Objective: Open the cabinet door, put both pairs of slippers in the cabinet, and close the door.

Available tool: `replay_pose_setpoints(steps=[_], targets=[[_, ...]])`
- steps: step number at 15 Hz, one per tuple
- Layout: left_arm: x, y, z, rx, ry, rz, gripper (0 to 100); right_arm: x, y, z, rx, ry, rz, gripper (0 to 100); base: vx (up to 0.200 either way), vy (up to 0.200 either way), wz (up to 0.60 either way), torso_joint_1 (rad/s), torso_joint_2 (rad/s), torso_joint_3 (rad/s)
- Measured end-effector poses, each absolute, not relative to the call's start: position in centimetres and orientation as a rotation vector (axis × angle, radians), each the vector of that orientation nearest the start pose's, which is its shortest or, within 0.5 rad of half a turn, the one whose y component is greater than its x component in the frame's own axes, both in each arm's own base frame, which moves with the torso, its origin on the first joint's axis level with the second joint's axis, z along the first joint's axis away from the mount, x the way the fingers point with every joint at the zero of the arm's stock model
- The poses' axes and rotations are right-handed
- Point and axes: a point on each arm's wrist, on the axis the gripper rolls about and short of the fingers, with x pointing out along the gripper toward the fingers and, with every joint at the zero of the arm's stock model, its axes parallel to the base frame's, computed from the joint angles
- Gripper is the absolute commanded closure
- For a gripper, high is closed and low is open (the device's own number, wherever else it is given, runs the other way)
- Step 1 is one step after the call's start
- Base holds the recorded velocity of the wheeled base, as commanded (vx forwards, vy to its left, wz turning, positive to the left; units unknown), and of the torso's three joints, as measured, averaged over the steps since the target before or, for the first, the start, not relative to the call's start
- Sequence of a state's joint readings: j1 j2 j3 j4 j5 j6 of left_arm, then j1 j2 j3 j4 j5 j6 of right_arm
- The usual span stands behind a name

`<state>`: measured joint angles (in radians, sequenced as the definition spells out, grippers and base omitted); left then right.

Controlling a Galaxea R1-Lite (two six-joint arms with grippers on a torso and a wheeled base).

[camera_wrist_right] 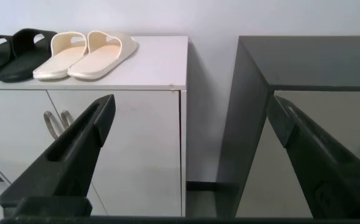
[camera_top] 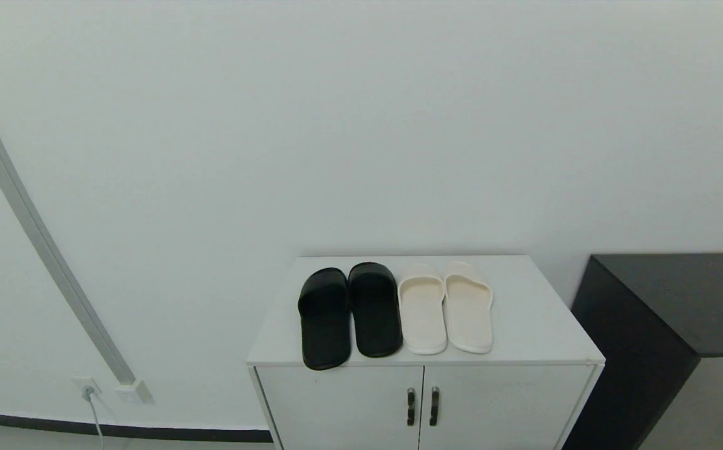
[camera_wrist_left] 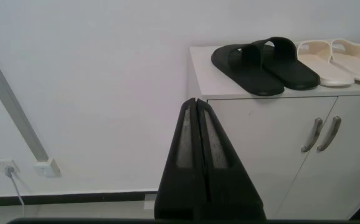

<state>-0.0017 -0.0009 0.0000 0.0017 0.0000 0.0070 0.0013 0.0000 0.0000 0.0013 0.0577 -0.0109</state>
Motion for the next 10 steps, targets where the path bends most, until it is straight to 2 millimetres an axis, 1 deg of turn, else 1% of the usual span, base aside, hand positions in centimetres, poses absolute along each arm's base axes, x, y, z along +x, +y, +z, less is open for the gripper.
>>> replay_pose_setpoints(steps=[7,8,10], targets=[[-2.3,0.0,7.5,0.009,0.002,-0.002,100,-2.1,0.1,7.8,-0.023,0.021,0.056,0,0.0,0.0,0.0,0.0,0.0,0.0],[-2.3,0.0,7.5,0.009,0.002,-0.002,100,-2.1,0.1,8.5,-0.007,0.0,0.054,0,0.0,0.0,0.0,0.0,0.0,0.0],[-2.3,0.0,7.5,0.009,0.002,-0.002,100,-2.6,0.1,11.6,0.044,-0.057,0.062,0,0.0,0.0,0.0,0.0,0.0,0.0]])
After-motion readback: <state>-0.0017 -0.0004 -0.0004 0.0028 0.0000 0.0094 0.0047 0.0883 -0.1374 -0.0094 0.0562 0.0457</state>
